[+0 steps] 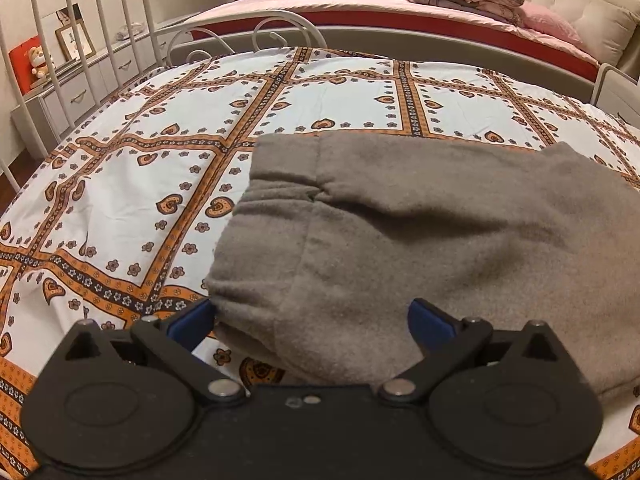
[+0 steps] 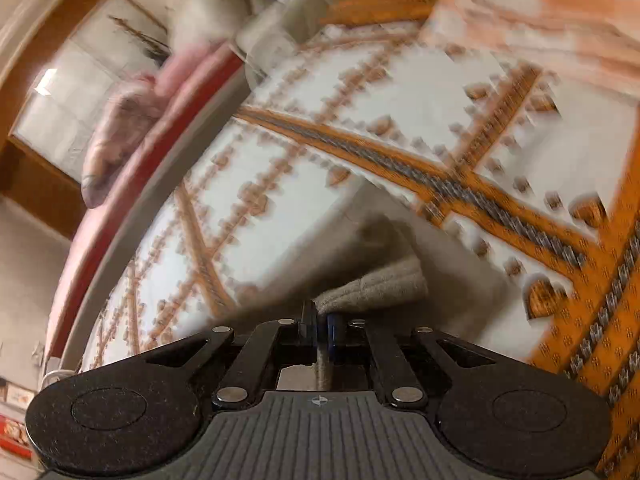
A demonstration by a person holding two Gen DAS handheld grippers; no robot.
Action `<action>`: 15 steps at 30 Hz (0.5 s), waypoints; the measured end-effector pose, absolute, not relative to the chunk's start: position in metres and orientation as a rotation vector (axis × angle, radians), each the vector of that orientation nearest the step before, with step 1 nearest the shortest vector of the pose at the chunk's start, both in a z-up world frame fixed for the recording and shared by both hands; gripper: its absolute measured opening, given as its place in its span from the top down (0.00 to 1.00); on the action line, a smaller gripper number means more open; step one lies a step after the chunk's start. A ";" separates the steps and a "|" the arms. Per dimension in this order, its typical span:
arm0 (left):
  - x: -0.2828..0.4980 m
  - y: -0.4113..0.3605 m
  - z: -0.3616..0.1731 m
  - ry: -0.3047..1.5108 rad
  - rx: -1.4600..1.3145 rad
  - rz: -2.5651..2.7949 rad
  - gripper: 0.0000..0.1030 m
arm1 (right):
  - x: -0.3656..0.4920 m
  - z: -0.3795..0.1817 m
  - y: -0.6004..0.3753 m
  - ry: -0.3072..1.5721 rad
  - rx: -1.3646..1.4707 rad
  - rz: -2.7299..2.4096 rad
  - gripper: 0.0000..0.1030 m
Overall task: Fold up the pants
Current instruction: 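Pinch and tuck the folded pants corner with the right gripper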
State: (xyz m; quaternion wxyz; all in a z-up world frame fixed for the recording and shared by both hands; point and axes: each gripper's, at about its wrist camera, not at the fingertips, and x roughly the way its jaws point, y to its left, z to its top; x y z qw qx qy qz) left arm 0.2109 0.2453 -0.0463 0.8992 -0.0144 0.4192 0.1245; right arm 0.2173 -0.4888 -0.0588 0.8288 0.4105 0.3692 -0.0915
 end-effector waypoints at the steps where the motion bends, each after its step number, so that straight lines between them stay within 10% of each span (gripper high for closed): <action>1: 0.211 0.245 -0.046 0.869 -0.031 0.259 0.05 | 0.217 -0.055 -0.491 0.776 0.851 -0.195 0.95; 15: 0.210 0.248 -0.046 0.869 -0.042 0.257 0.05 | 0.193 -0.024 -0.494 0.689 0.860 -0.146 0.95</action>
